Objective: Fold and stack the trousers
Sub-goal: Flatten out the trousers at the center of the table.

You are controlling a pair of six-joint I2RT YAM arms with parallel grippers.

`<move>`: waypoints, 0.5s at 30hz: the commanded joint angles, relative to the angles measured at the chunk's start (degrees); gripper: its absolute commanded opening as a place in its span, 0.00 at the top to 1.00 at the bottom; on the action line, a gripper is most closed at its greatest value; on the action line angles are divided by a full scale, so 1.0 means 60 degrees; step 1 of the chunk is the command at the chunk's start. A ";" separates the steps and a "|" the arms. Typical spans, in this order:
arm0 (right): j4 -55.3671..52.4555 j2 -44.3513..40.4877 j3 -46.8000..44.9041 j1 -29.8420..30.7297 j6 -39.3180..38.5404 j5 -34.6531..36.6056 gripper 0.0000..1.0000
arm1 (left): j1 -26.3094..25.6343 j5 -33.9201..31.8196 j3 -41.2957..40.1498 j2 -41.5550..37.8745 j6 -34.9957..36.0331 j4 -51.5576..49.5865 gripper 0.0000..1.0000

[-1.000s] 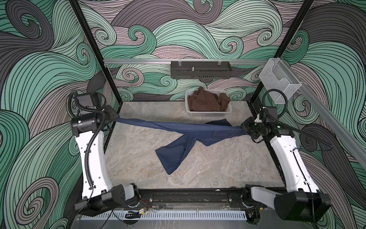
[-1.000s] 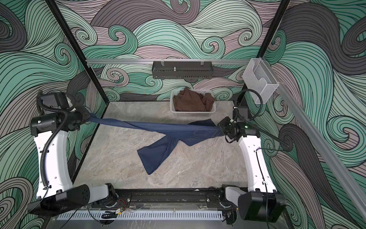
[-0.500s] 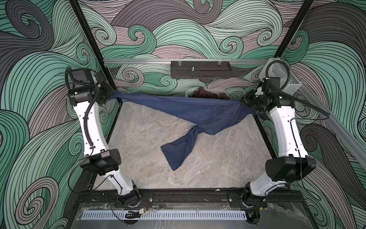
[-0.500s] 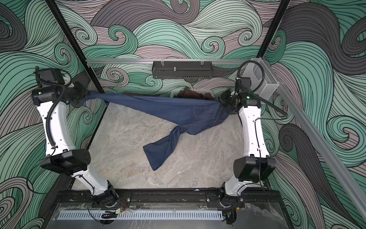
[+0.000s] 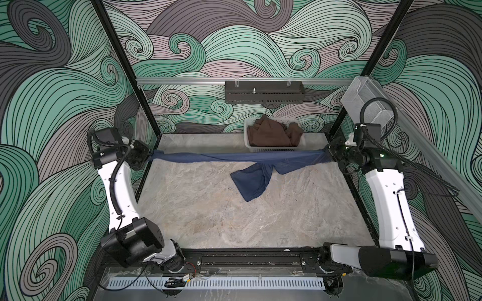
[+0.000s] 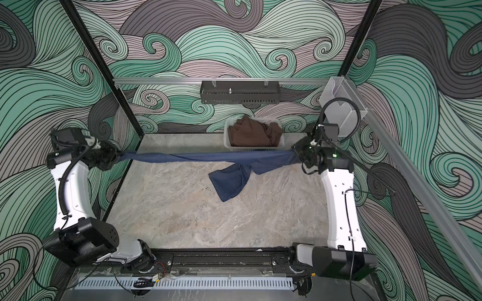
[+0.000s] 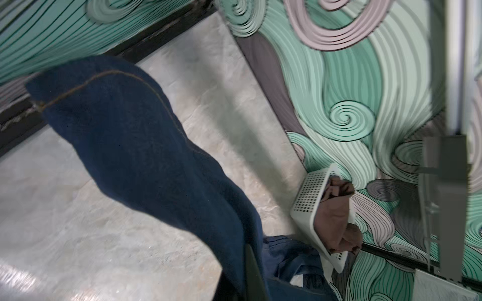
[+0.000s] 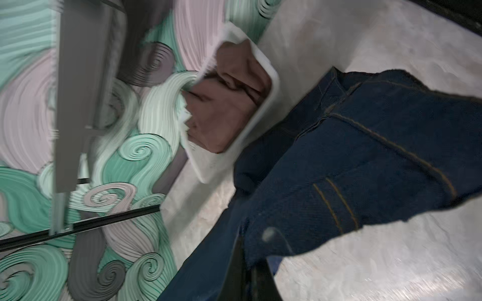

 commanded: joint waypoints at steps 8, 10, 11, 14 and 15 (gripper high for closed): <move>0.0690 -0.3356 -0.5421 -0.0329 -0.0095 0.1727 1.00 | 0.1326 -0.1399 -0.4275 -0.2539 0.0156 0.1385 1.00; 0.0680 -0.3942 -0.6150 -0.0328 -0.0124 0.1754 1.00 | 0.1363 -0.1647 -0.4905 -0.3034 0.0101 0.1607 1.00; 0.0665 -0.4200 -0.6498 -0.0329 -0.0126 0.1732 1.00 | 0.1376 -0.1814 -0.5168 -0.3219 0.0133 0.1627 1.00; 0.0504 -0.4730 -0.7331 -0.0330 -0.0261 0.1610 1.00 | 0.1450 -0.2231 -0.5755 -0.3658 0.0308 0.1569 1.00; 0.0454 -0.4842 -0.7539 -0.0336 -0.0331 0.1587 1.00 | 0.1468 -0.2364 -0.5916 -0.3796 0.0344 0.1582 1.00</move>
